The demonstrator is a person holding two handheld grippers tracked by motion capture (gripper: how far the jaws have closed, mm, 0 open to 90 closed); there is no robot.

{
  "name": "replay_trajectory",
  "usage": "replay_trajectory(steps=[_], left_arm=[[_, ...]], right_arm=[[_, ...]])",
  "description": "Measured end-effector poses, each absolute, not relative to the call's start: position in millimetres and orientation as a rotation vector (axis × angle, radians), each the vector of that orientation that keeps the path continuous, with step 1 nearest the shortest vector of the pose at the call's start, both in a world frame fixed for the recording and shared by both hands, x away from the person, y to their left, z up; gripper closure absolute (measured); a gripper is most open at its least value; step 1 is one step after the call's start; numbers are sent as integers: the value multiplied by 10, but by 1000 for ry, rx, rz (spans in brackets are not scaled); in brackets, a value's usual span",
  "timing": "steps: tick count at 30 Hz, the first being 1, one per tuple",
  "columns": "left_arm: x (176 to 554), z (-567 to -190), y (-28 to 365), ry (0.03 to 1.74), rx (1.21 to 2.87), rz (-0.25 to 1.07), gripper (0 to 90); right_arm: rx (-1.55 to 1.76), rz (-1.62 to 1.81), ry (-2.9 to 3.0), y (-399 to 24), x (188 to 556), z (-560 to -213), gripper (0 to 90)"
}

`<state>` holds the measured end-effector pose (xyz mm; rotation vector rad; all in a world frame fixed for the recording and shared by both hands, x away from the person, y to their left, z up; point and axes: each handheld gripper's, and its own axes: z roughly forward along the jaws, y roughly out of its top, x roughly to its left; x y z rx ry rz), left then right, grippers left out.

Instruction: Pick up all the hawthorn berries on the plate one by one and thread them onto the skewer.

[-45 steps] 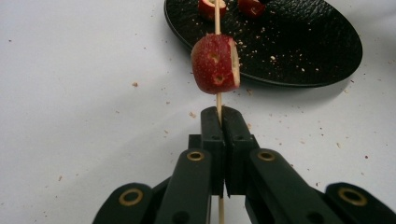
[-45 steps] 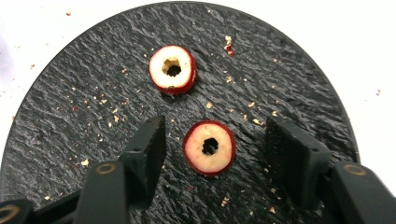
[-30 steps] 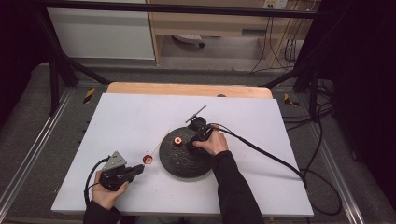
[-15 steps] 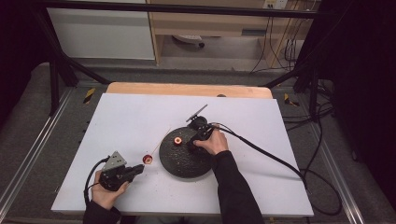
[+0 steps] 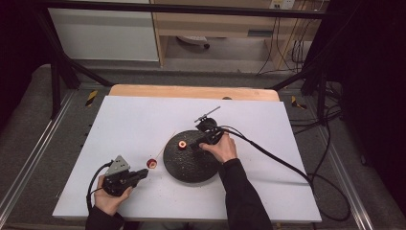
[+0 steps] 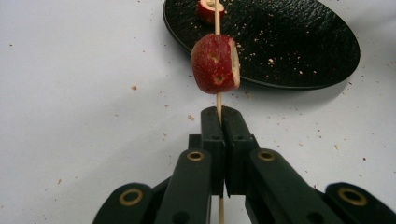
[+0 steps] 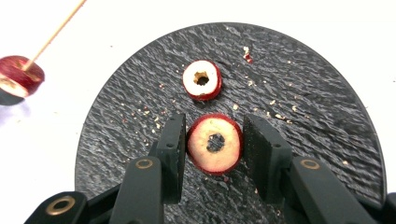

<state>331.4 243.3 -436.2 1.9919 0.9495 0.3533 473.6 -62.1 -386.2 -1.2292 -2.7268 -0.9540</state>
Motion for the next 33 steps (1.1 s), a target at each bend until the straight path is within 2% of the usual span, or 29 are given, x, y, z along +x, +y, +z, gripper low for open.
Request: replay_trajectory(steps=[13, 33], left_arm=[[3305, -4356, 2415, 949, 1980, 361, 884], [3282, -4357, 2342, 929, 1975, 380, 884]], right_arm=[[-1321, -1228, -2545, -793, 4539, -3864, 615], [-1489, -1731, -2077, -1075, 4120, -4291, 616]])
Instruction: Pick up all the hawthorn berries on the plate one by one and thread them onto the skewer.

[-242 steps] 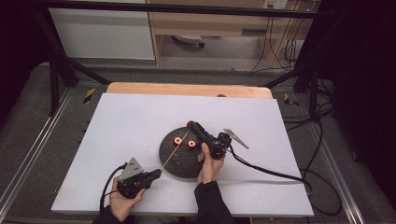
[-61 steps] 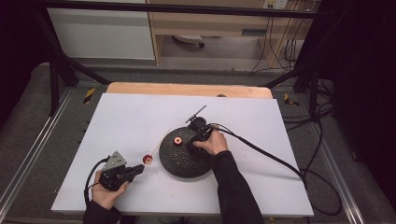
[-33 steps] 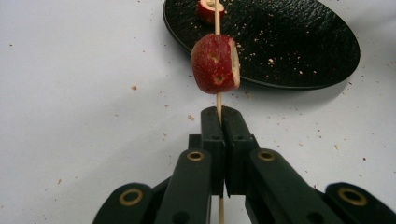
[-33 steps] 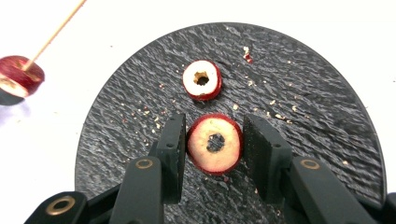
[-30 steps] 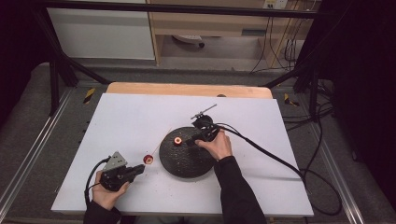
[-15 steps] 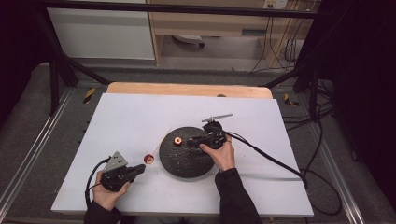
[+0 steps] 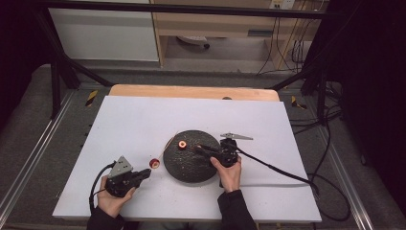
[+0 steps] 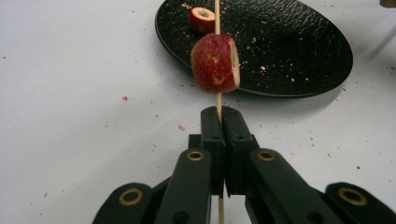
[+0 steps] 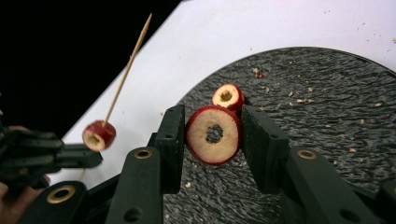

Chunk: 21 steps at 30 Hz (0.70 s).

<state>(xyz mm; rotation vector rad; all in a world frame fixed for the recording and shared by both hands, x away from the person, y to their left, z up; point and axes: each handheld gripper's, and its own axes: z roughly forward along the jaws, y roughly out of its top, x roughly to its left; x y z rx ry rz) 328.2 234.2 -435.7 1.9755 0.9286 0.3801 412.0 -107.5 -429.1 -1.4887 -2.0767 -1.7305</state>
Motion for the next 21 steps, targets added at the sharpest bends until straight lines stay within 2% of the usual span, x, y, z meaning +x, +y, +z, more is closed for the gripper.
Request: replay_trajectory(steps=[21], left_arm=[[3224, -4373, 2205, 902, 1963, 380, 884]], right_arm=[[-1573, -2060, -1768, -978, 3910, -4400, 618]])
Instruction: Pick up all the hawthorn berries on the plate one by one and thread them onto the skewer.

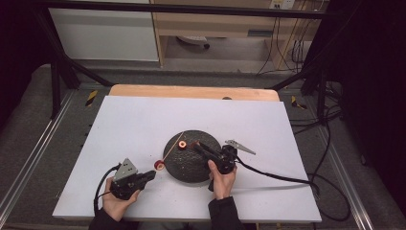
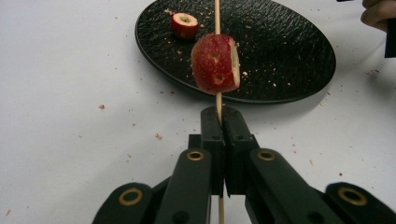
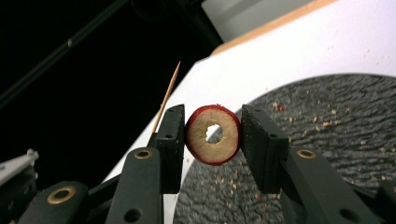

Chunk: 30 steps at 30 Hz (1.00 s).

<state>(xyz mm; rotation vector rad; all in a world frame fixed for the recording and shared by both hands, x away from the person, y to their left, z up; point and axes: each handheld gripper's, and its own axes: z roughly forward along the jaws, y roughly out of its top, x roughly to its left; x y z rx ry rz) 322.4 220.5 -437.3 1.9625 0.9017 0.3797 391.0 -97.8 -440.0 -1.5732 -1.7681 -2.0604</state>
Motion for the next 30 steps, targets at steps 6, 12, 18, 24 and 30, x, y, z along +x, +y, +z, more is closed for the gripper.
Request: replay_trajectory(steps=[6, 12, 18, 24, 30], left_arm=[[3207, -4383, 2172, 903, 1956, 378, 884], [3188, -4385, 2138, 898, 1940, 376, 883], [3168, -4396, 2109, 895, 1938, 373, 883], [3149, -4397, 2064, 888, 1933, 368, 883], [3140, -4400, 2025, 882, 1935, 366, 883]], right_arm=[[-1577, -2124, -1722, -976, 3907, -4393, 618], [-1578, -2188, -1663, -982, 3913, -4353, 618], [-1574, -2258, -1603, -998, 3947, -4316, 619], [-1582, -2290, -1563, -1012, 3995, -4277, 619], [-1598, -2304, -1527, -1023, 4075, -4256, 618]])
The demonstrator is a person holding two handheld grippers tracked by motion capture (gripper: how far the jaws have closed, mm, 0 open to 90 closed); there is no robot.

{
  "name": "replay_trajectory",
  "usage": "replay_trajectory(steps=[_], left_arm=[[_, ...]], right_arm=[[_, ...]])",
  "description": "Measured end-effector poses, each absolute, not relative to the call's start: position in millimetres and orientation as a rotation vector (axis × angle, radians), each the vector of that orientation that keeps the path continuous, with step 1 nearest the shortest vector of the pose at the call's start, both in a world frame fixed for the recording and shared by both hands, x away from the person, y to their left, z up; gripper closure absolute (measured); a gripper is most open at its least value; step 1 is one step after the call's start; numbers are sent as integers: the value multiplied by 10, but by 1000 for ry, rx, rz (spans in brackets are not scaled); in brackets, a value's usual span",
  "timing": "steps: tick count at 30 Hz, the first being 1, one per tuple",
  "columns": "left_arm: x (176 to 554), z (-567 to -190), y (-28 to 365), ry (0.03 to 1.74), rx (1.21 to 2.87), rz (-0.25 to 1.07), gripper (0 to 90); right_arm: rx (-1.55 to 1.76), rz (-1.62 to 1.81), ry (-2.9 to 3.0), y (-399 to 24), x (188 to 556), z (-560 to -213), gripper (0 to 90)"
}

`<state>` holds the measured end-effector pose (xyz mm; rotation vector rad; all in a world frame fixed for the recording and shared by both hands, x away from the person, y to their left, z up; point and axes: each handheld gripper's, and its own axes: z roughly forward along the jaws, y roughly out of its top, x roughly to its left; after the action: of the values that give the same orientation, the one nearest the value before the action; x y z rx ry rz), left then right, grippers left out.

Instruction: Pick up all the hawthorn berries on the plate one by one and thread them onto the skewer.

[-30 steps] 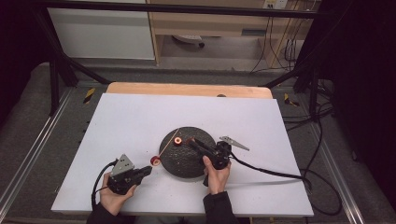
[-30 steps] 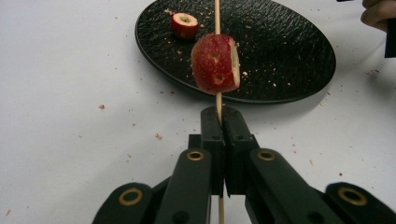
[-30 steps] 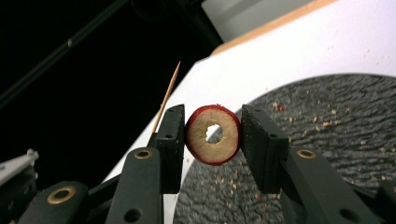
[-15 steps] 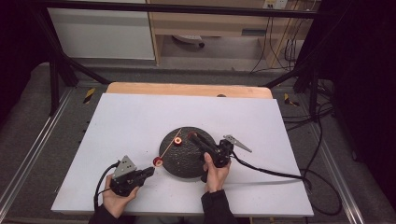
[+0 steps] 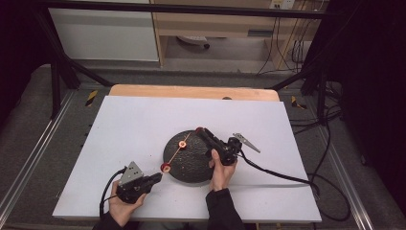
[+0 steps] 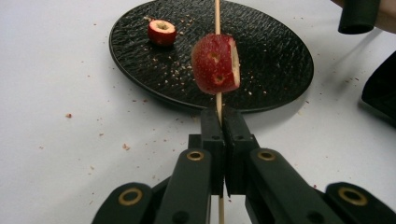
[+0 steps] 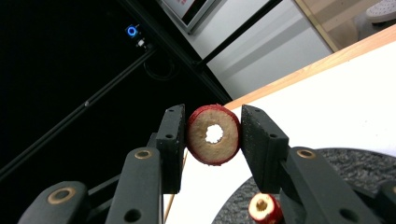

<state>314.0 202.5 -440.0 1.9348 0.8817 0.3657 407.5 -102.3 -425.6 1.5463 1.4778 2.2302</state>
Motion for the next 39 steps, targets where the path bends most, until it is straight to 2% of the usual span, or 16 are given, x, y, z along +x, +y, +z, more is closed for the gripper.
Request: replay_trajectory(steps=[39], left_arm=[[3107, -4431, 1848, 872, 1932, 358, 883]], right_arm=[[1582, 2348, 1345, -918, 4081, -4347, 619]])
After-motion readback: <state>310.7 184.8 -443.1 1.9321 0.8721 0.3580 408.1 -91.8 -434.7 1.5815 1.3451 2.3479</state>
